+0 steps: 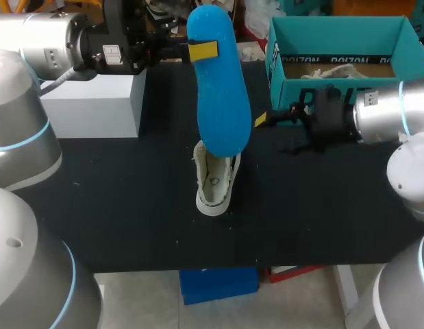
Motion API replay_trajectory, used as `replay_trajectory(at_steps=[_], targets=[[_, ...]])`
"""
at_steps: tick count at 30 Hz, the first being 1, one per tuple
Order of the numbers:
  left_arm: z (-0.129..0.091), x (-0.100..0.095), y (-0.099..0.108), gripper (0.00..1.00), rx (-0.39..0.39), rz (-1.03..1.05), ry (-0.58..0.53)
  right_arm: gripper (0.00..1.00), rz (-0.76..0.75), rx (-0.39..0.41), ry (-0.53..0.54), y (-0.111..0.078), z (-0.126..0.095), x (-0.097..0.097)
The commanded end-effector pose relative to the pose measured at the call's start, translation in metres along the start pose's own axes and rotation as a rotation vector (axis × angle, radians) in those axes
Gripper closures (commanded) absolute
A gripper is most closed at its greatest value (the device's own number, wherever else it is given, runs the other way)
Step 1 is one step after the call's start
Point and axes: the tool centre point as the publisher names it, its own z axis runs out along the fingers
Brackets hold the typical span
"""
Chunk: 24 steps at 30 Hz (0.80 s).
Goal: Take the shoe out of the shoebox, open the shoe tongue, remove and reinsert the insole, then place the shoe into the shoebox
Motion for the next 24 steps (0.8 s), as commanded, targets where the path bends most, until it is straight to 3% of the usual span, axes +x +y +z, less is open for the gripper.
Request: replay_trajectory(at_steps=[1,16,24], targets=[[0.0,0.0,0.001,1.0,-0.002,0.0,-0.002,0.0,0.014,-0.051,0.2,-0.007,0.003,-0.008],[0.0,0.0,0.001,1.0,-0.002,0.0,-0.002,0.0,-0.068,-0.078,0.217,0.001,0.0,-0.006],[-0.001,0.002,0.02,1.0,-0.239,0.636,-0.053,0.0,-0.068,-0.078,0.217,0.001,0.0,-0.006]])
